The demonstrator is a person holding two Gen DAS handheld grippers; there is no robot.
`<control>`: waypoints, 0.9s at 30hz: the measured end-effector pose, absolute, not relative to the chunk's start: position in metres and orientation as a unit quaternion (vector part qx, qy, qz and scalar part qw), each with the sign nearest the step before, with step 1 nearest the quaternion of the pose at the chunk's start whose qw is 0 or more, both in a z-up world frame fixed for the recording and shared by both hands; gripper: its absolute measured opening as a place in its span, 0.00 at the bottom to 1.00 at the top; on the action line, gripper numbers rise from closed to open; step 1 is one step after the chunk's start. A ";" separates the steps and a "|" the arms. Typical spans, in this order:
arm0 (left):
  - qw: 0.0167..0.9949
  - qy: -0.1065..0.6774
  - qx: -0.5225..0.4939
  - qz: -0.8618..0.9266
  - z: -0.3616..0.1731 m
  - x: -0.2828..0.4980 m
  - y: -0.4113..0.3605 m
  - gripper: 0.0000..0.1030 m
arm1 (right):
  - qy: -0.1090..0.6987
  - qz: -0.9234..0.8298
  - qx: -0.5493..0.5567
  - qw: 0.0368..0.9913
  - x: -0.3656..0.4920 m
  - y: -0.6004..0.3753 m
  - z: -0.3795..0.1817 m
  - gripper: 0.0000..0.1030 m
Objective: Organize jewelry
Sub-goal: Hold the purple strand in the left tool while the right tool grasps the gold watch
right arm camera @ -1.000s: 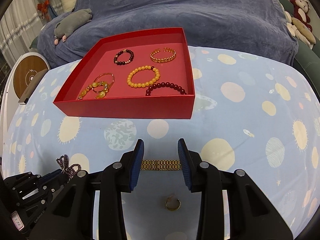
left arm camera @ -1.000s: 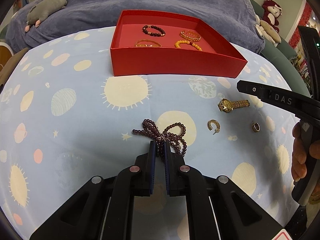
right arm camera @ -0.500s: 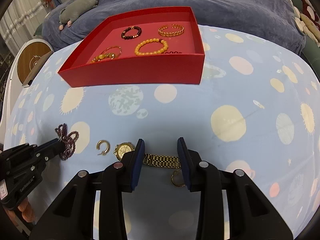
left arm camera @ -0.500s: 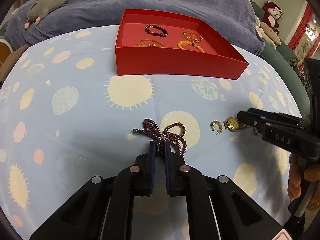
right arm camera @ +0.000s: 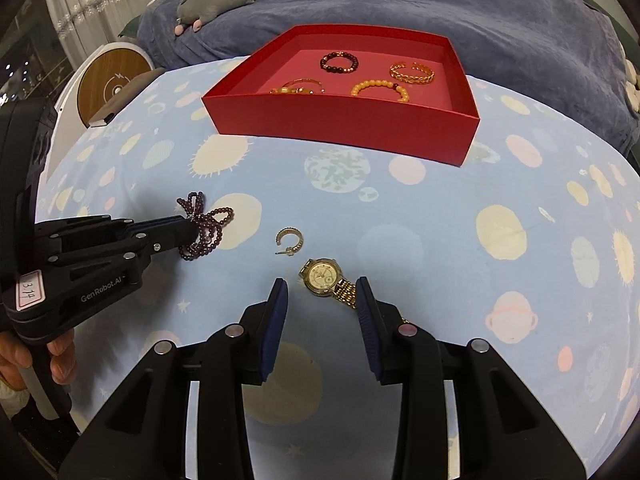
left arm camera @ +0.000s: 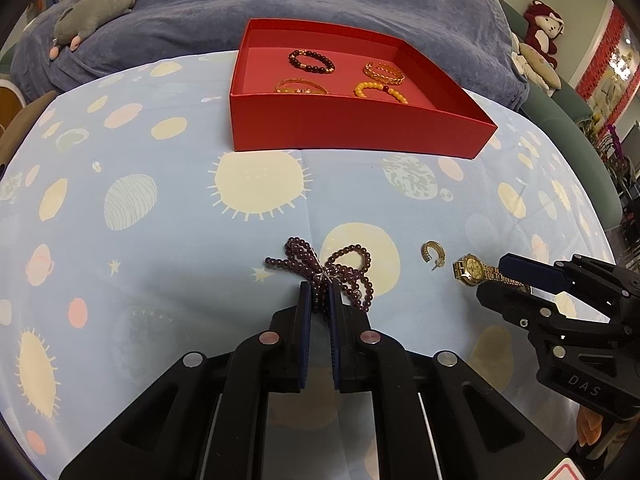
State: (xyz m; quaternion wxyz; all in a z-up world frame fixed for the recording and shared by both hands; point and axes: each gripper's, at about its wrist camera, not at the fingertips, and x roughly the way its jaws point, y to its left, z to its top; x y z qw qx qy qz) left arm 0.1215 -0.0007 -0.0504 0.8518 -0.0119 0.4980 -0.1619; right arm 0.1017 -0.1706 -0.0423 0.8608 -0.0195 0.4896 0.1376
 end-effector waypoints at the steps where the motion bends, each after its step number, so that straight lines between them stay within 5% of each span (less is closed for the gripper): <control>1: 0.852 0.498 -0.013 -0.162 -0.050 0.122 0.000 0.07 | 0.493 0.136 -0.022 0.859 0.104 -0.170 -0.045 0.33; 10: 0.852 0.498 -0.010 -0.163 -0.050 0.118 -0.002 0.07 | 0.491 0.115 -0.023 0.863 0.117 -0.171 -0.053 0.32; 14: 0.851 0.498 -0.008 -0.164 -0.051 0.116 -0.003 0.07 | 0.489 0.096 -0.023 0.866 0.116 -0.172 -0.053 0.22; 27: 0.847 0.501 -0.005 -0.178 -0.050 0.114 -0.016 0.07 | 0.483 0.078 0.032 0.872 0.119 -0.188 -0.040 0.21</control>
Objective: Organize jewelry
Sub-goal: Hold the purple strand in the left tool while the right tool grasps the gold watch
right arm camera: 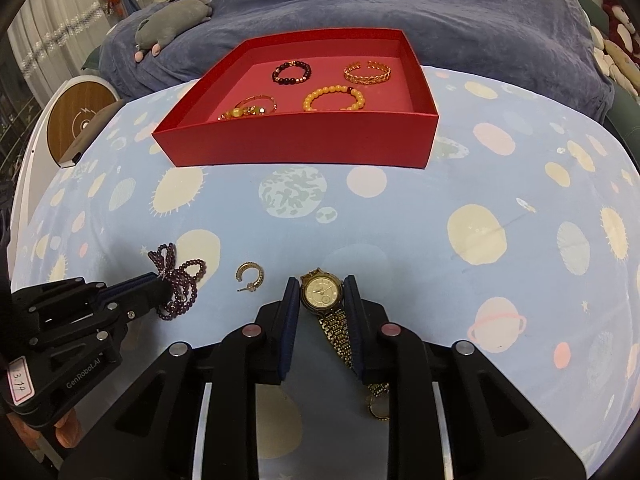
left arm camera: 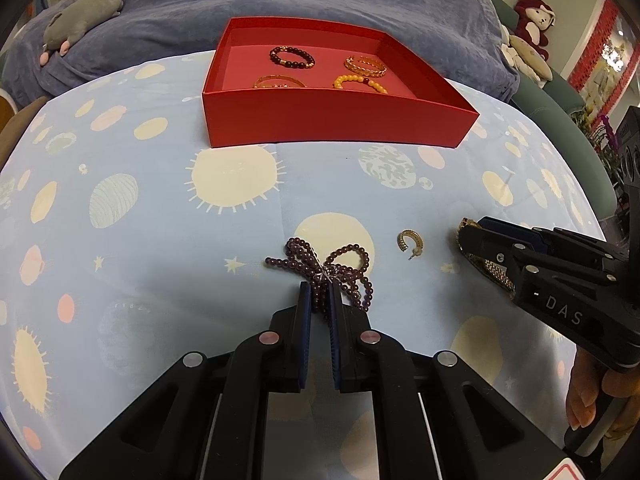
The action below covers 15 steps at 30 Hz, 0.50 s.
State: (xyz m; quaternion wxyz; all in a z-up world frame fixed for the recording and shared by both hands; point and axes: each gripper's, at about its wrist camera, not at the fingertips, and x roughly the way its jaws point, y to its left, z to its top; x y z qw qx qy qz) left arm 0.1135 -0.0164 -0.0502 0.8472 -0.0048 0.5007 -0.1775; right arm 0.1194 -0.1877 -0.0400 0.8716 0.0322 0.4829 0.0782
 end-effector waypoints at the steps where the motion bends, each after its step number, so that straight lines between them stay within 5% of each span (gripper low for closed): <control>1: 0.847 0.500 -0.007 -0.179 -0.050 0.113 -0.016 0.07 | 0.481 0.078 0.034 0.873 0.119 -0.187 -0.038 0.21; 15: 0.857 0.479 -0.027 -0.188 -0.026 0.114 -0.006 0.05 | 0.450 0.090 0.061 0.886 0.121 -0.183 -0.007 0.21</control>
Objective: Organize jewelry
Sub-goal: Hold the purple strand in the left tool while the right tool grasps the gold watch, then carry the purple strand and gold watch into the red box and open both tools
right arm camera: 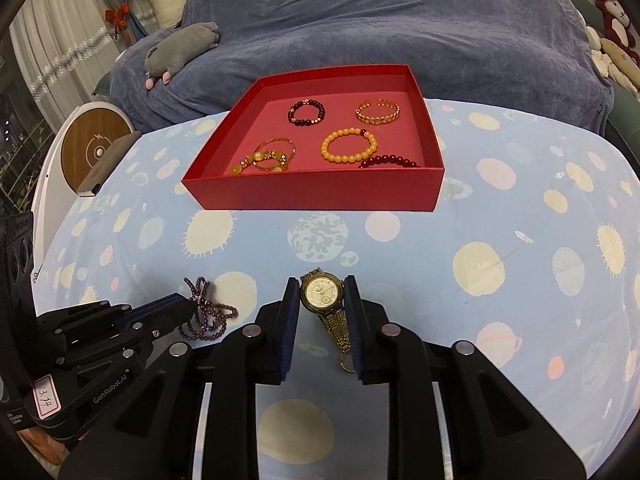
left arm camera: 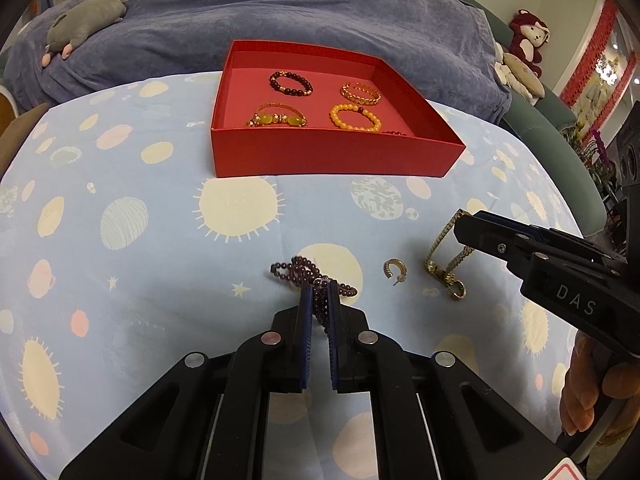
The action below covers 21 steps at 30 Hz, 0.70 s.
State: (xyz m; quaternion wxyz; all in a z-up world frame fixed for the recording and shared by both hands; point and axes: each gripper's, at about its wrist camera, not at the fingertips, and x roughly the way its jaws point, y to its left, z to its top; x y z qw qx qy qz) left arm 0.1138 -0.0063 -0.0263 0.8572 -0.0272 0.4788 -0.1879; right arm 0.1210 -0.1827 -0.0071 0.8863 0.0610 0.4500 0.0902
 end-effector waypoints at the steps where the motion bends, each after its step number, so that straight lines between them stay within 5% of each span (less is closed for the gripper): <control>1: 0.858 0.477 -0.029 -0.189 -0.025 0.113 -0.006 0.05 | 0.449 0.090 0.062 0.887 0.122 -0.182 -0.006 0.21; 21: 0.873 0.450 -0.029 -0.186 -0.001 0.121 -0.005 0.05 | 0.432 0.082 0.079 0.895 0.135 -0.184 0.009 0.21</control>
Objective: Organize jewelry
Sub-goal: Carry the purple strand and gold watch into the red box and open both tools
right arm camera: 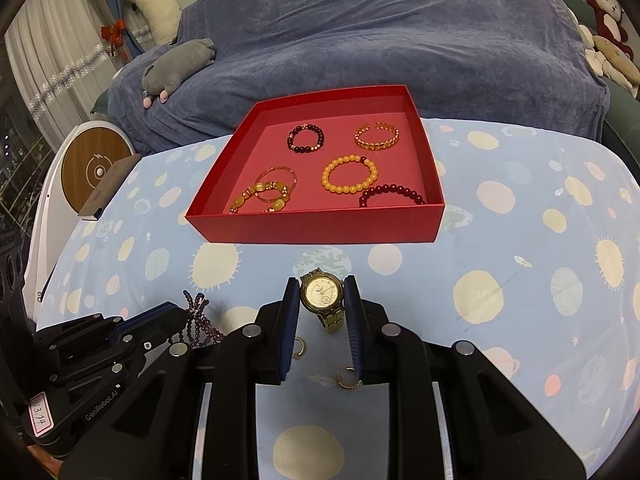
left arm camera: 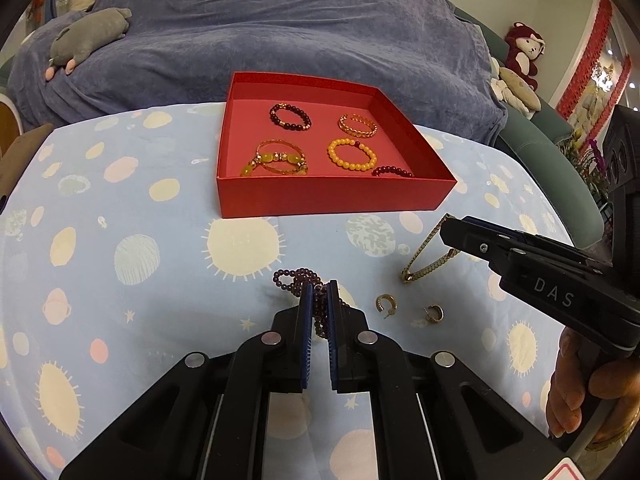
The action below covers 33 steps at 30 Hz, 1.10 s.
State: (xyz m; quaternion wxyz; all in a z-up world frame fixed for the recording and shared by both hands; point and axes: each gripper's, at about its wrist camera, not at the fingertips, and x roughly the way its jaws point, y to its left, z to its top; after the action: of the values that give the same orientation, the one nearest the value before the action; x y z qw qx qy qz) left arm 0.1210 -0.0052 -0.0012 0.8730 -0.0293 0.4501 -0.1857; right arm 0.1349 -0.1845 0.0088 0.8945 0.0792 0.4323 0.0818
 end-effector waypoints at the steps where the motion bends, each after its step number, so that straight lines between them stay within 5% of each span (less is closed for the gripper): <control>1: 0.874 0.448 -0.028 -0.184 0.000 0.121 -0.005 0.05 | 0.431 0.081 0.080 0.895 0.136 -0.185 0.010 0.21; 21: 0.889 0.423 -0.034 -0.171 0.028 0.141 -0.002 0.05 | 0.411 0.067 0.105 0.903 0.149 -0.199 0.029 0.21; 33: 0.897 0.404 -0.024 -0.177 0.057 0.228 -0.015 0.05 | 0.393 0.041 0.123 0.910 0.222 -0.234 0.049 0.21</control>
State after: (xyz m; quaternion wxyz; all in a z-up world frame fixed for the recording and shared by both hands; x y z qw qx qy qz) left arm 0.2277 -0.0151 0.0568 0.8973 -0.0245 0.4036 -0.1772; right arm 0.2219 -0.2344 0.0486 0.9105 0.1227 0.3929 0.0410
